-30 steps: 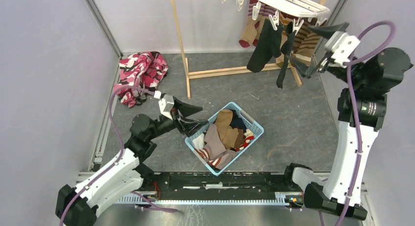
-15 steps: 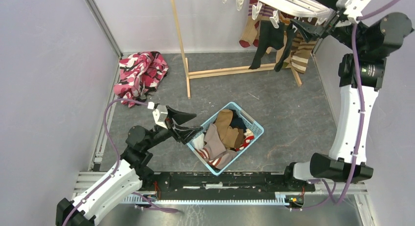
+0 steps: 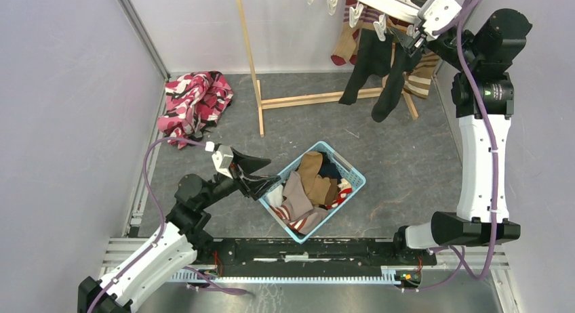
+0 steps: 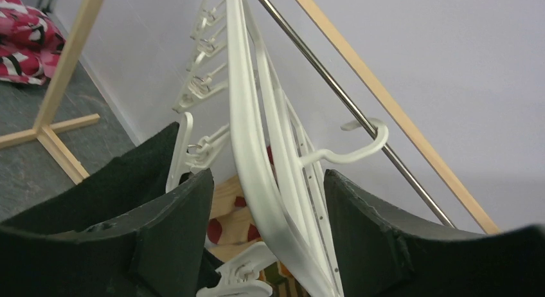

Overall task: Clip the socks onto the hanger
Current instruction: Rotate the hanger at the clothesline.

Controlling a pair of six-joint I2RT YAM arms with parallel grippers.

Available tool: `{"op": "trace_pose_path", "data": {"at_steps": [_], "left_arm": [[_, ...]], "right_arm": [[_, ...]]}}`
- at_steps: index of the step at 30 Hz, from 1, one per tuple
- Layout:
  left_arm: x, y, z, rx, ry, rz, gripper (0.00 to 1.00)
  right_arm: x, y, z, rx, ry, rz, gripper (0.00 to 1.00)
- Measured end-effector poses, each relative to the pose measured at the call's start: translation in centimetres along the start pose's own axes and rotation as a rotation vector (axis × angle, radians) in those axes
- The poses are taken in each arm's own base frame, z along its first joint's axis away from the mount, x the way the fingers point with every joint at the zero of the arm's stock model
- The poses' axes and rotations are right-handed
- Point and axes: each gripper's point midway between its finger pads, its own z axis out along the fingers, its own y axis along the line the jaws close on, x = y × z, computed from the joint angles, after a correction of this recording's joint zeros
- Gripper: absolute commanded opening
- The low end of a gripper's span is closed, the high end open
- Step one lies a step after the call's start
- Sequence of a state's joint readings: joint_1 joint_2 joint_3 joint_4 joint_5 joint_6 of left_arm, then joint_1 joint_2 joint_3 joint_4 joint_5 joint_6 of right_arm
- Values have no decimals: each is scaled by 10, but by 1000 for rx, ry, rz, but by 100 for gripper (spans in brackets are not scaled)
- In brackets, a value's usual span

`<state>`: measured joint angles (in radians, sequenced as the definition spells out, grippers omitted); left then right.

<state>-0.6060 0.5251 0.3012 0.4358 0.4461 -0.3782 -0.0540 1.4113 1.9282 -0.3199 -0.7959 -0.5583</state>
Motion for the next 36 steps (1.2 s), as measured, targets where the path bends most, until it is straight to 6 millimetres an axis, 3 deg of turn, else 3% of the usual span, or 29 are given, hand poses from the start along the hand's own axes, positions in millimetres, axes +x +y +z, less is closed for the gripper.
{"op": "trace_pose_path", "data": {"at_steps": [7,12,17,22,36], "left_arm": [[12,6,3,-16,40,-21,75],[19,10,5,-25,64,-33,75],[19,10,5,-24,64,-33,75],[18,10,5,-24,62,-32,75],[18,11,7,-22,59,-30,75]], "right_arm": [[13,-4,-3,11,59,-94,52],[6,-7,2,4,44,-152,41],[6,0,13,-27,29,-180,25],[1,7,20,-51,6,-230,16],[-12,11,33,-72,-68,-193,6]]}}
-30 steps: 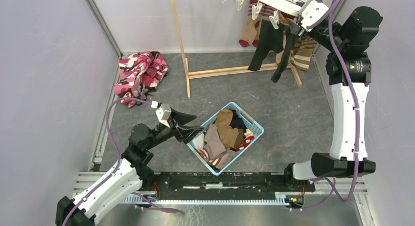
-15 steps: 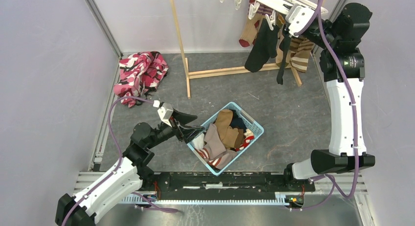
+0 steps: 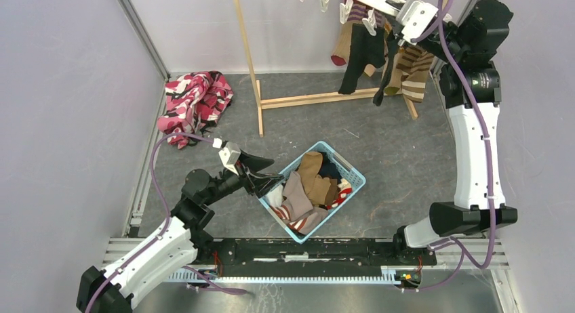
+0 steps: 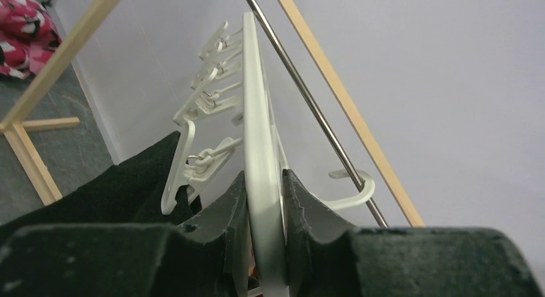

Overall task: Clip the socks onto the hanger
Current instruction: Rotate the hanger at the clothesline.

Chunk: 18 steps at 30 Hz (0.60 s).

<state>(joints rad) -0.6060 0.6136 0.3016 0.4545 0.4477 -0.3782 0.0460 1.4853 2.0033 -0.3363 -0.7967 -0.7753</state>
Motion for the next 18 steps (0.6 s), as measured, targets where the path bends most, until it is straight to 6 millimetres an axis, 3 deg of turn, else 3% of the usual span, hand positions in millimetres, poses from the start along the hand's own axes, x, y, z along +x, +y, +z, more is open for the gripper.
{"op": "trace_pose_path", "data": {"at_steps": [12,18], "left_arm": [[-3,-1,1,5,-13,7,75],[-5,-1,1,7,-19,10,75]], "right_arm": [[-32,-4,31,-49,-253,151,4],[-59,-3,33,-79,-354,216,4]]}}
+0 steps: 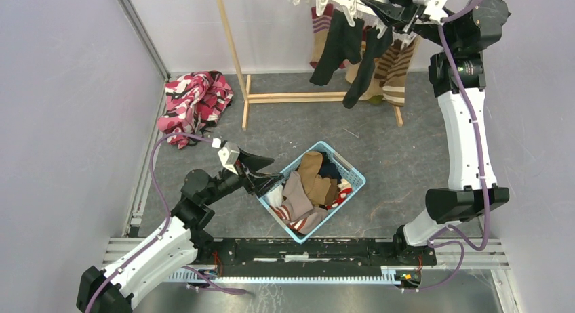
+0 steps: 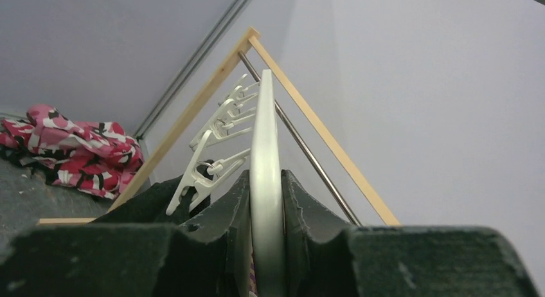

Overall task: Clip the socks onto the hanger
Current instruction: Rotate the hanger at the clothesline.

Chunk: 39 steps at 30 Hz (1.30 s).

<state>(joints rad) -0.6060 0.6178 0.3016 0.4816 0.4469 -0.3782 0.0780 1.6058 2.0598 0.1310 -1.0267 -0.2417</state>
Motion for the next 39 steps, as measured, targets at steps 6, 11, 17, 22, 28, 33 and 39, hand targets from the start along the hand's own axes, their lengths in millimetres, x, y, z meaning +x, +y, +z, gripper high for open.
{"op": "trace_pose_path", "data": {"at_steps": [6,11,17,22,28,33,39], "left_arm": [[1,2,2,-3,5,-2,75],[-3,5,12,-5,13,-6,75],[0,8,16,-5,21,-9,75],[1,9,18,-2,25,-10,75],[4,10,20,-2,35,-15,75],[1,7,22,15,37,-13,75],[-1,6,23,23,29,-8,75]], "right_arm": [[-14,0,0,-4,-36,38,5],[-6,-7,-27,12,-10,40,5],[8,-9,-61,13,20,35,11],[18,-9,-75,6,38,20,24],[32,-14,-99,36,92,38,35],[40,-23,-118,70,136,40,41],[45,-34,-135,115,172,36,44]]}}
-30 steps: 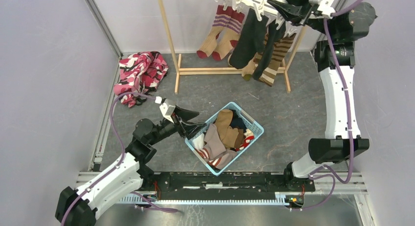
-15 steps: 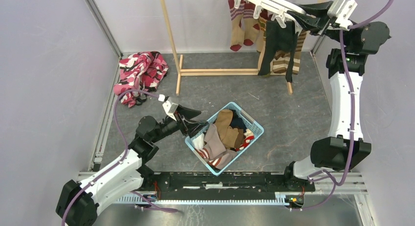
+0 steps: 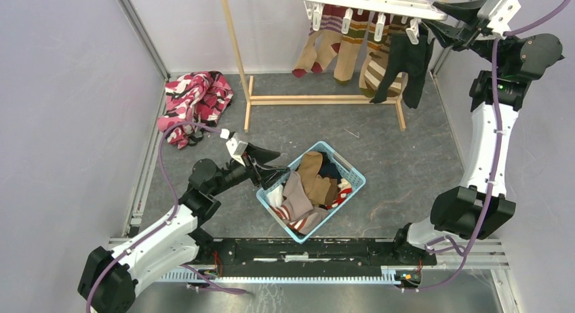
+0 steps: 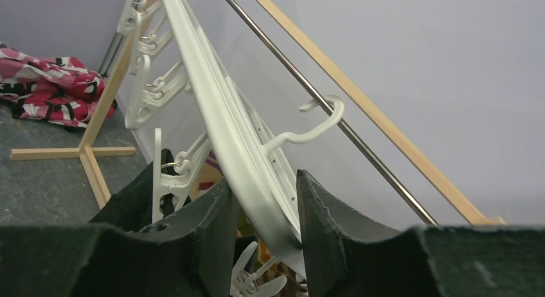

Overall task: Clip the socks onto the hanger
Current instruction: Rotate the hanger at the clothesline.

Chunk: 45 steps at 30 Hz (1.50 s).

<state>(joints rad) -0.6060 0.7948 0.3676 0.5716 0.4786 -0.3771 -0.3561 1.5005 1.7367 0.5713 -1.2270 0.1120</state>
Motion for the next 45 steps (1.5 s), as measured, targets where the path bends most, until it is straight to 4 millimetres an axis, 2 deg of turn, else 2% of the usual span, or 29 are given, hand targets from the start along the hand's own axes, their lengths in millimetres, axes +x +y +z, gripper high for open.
{"op": "trace_pose_path", "data": {"at_steps": [9,17,23,29,34,37,42,45], "left_arm": [[-1,0,3,4,1,0,75],[0,-1,5,21,10,-1,75],[0,-1,6,25,16,-3,75],[-3,-2,8,32,6,2,75],[-1,-3,8,39,11,1,75],[-1,-4,8,46,12,1,75],[0,-4,9,45,15,-1,75],[0,-4,9,45,16,-2,75]], "right_arm": [[14,-29,-21,129,45,23,46],[54,-64,-37,247,89,97,55],[76,-82,-44,320,106,148,55],[75,-98,-47,400,104,171,56],[70,-119,-50,483,100,164,56],[76,-132,-52,529,100,169,56],[101,-139,-57,574,126,219,57],[115,-137,-60,582,143,245,66]]}}
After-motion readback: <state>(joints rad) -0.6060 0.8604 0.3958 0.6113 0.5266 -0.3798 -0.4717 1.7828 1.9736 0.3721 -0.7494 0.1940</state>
